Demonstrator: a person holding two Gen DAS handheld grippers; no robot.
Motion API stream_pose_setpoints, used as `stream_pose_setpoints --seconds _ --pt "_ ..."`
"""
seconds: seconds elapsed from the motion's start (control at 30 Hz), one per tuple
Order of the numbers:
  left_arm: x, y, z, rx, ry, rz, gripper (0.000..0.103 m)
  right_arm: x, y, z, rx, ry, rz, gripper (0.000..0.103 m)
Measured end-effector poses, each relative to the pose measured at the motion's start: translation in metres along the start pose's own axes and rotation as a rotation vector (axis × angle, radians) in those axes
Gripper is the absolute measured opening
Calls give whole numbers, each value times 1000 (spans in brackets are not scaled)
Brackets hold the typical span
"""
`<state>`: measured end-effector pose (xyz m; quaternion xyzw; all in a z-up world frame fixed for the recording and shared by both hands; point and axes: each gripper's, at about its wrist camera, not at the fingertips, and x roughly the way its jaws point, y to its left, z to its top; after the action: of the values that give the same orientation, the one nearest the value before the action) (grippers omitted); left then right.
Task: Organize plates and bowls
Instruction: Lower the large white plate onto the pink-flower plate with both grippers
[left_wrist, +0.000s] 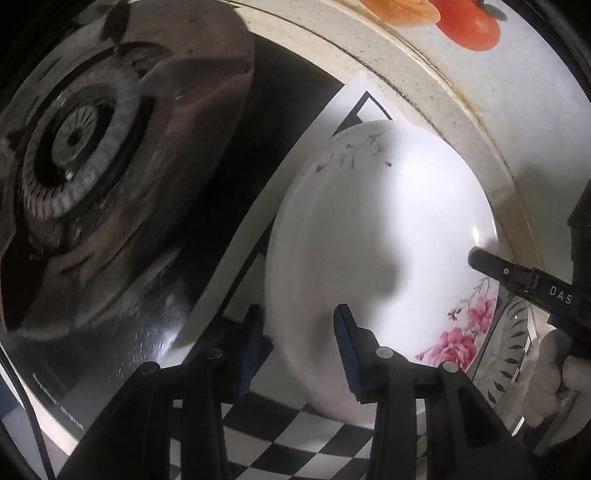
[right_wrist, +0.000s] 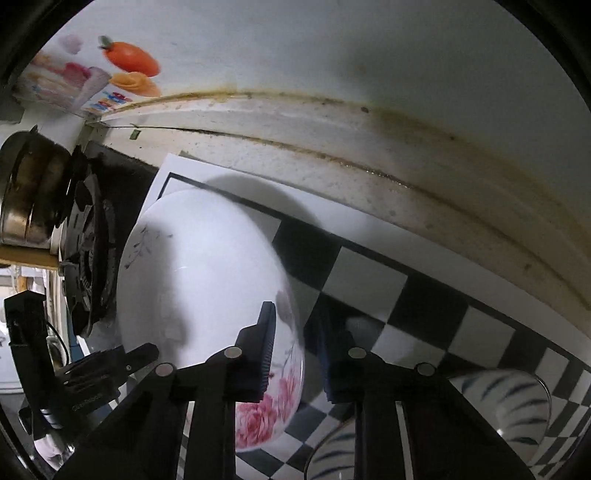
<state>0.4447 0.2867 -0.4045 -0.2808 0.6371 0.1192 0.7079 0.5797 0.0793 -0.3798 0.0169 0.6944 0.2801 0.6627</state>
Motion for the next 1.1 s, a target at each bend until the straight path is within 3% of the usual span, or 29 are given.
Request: stream_pose_setpoints --seconds 0.1,0.47,0.57,1.1 --pt "2 -5 -1 17 1 8 32 6 -2 5 11 27 51 17" --pt "-3 -6 -28 62 -33 37 30 -3 6 -16 -47 -7 31 14" --pt "-19 2 -16 69 -35 28 30 -5 9 -24 -47 -13 28 13" --pt "-103 11 -65 192 -109 9 30 -66 7 -83 -20 -104 60 13"
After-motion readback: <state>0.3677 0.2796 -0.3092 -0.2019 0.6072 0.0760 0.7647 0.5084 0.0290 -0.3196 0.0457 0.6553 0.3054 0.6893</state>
